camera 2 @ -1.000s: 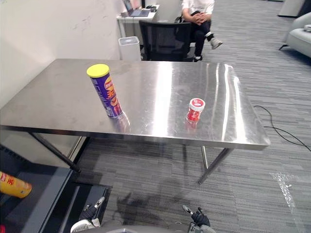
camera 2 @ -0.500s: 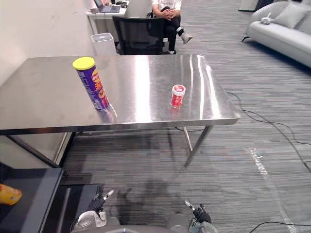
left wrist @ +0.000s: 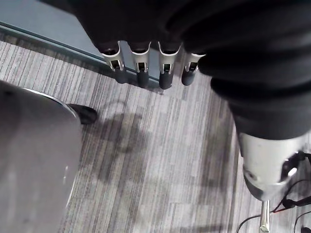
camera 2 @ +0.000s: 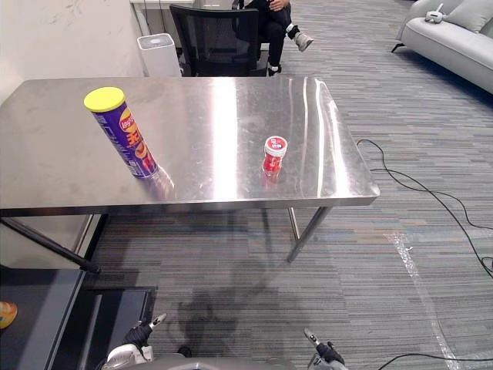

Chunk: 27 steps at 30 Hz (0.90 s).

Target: Put the gum and the chips on the shelf.

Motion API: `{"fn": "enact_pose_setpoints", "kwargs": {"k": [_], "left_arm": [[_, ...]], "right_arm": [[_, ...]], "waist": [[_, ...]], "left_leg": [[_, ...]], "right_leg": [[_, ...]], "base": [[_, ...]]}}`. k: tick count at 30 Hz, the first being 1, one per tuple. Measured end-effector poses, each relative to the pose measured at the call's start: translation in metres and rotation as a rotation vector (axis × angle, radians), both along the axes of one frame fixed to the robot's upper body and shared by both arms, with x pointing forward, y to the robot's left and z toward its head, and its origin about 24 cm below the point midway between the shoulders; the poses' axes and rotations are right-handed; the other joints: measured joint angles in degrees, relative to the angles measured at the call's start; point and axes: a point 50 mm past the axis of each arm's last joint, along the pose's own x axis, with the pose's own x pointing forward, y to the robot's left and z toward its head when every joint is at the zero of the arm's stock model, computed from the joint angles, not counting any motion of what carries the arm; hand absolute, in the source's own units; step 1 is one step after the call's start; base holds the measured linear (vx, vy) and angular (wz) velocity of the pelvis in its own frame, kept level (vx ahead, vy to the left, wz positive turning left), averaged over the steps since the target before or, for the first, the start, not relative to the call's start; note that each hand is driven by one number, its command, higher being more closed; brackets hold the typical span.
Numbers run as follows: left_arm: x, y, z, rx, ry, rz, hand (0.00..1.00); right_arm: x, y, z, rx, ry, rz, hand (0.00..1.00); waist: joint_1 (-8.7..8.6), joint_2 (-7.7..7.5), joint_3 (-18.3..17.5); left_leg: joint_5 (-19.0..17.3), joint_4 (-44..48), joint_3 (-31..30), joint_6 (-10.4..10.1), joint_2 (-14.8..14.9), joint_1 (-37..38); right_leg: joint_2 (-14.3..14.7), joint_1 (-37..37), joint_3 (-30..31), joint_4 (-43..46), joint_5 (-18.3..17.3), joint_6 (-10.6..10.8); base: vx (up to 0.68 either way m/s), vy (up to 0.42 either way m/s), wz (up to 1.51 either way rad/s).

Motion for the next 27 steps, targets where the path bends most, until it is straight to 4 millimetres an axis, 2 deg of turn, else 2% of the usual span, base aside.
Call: {"fn": "enact_pose_setpoints", "kwargs": {"k": [3, 6, 8, 9, 11, 13, 15, 17, 18, 20, 23, 27], "left_arm": [[-0.002, 0.001, 0.000, -0.002, 0.000, 0.018, 0.00], [-0.004, 0.003, 0.000, -0.005, 0.001, 0.041, 0.00], [-0.005, 0.004, -0.001, -0.004, 0.003, 0.050, 0.00], [-0.006, 0.005, -0.001, -0.003, 0.004, 0.053, 0.00], [-0.007, 0.006, -0.001, -0.002, 0.004, 0.063, 0.00], [-0.011, 0.010, 0.000, 0.005, 0.007, 0.066, 0.00], [-0.011, 0.012, 0.000, 0.009, 0.007, 0.055, 0.00], [-0.011, 0.012, 0.000, 0.013, 0.009, 0.030, 0.00], [-0.011, 0.011, 0.000, 0.013, 0.012, 0.017, 0.00], [-0.010, 0.009, 0.000, 0.011, 0.013, -0.013, 0.00], [-0.008, 0.005, 0.000, 0.009, 0.015, -0.050, 0.00], [-0.006, 0.003, 0.001, 0.015, 0.004, -0.087, 0.00]], "right_arm": [[-0.010, 0.001, -0.002, 0.021, 0.006, -0.068, 0.00], [-0.020, -0.004, -0.002, 0.030, 0.003, -0.168, 0.00], [-0.025, -0.017, 0.001, 0.018, -0.020, -0.290, 0.00], [-0.028, -0.034, 0.005, -0.018, -0.043, -0.378, 0.00], [-0.025, -0.058, 0.015, -0.087, -0.079, -0.405, 0.00], [-0.010, -0.098, 0.040, -0.227, -0.174, -0.399, 0.00], [0.005, -0.126, 0.064, -0.353, -0.255, -0.376, 0.00], [0.031, -0.149, 0.095, -0.478, -0.357, -0.321, 0.00], [0.043, -0.154, 0.109, -0.530, -0.398, -0.275, 0.00], [0.076, -0.155, 0.144, -0.659, -0.507, -0.141, 0.00], [0.106, -0.144, 0.185, -0.812, -0.628, 0.002, 0.00], [0.127, -0.135, 0.210, -0.916, -0.694, 0.076, 0.00]], "waist": [[0.07, -0.24, 0.0], [-0.01, -0.38, -0.3], [-0.25, -0.53, -0.5], [-0.60, -0.55, -0.6], [-0.72, -0.61, -0.6], [-1.44, -1.09, -0.9], [-1.44, -1.54, -1.0], [-1.44, -1.62, -1.1], [-1.48, -1.47, -1.4], [-1.70, -0.96, -1.8], [-2.08, -0.19, -2.0], [-1.82, -0.22, -2.0]], "left_leg": [[0.1, -1.5, 0.4, 0.0, 0.0, 2.1], [1.3, -4.4, 1.4, 0.2, 0.1, 3.7], [1.7, -5.5, 1.5, 0.5, 0.1, 3.8], [1.9, -5.9, 1.5, 0.6, 0.1, 3.8], [1.9, -5.9, 1.6, 0.7, 0.1, 3.8], [2.0, -5.9, 1.5, 0.8, -0.3, 3.7], [2.1, -5.9, 1.5, 1.0, -0.7, 3.5], [2.3, -5.8, 1.3, 1.3, -0.8, 3.2], [2.4, -5.8, 1.3, 1.4, -0.8, 2.6], [3.1, -5.8, 1.1, 1.5, -0.7, 1.4], [3.8, -5.7, -0.2, 1.4, -0.3, 0.5], [4.9, -5.9, -1.9, 1.3, -0.1, -0.5]], "right_leg": [[0.0, 0.9, 0.0, 0.2, 0.1, -0.2], [0.3, 1.1, 0.0, -0.4, 1.2, -1.7], [0.3, 0.6, -0.1, -0.8, 2.5, -1.5], [0.4, 0.6, -0.2, -1.0, 3.7, -1.3], [0.4, 0.6, -0.2, -1.1, 5.1, -1.2], [0.0, 0.5, -0.3, -1.1, 6.6, 0.0], [-0.4, 0.4, -0.5, -1.1, 6.8, 0.1], [-0.6, 0.2, -0.8, -1.1, 6.8, 0.1], [-0.6, -0.3, -1.0, -1.0, 6.8, 0.1], [-0.5, -1.3, -1.9, -1.1, 7.0, 0.4], [-0.2, -1.3, -2.7, -1.1, 7.2, 0.7], [0.1, -1.4, -4.0, -1.1, 7.3, 0.9]], "base": [[0.01, 0.011, -0.04], [0.03, 0.026, -0.11], [0.03, 0.040, -0.09], [0.03, 0.047, 0.03], [0.03, 0.052, 0.05], [0.03, 0.059, 0.05], [0.02, 0.040, 0.05], [0.01, 0.002, 0.06], [-0.01, -0.035, 0.04], [-0.03, -0.043, 0.04], [-0.04, -0.051, 0.19], [-0.06, -0.052, 0.18]]}}
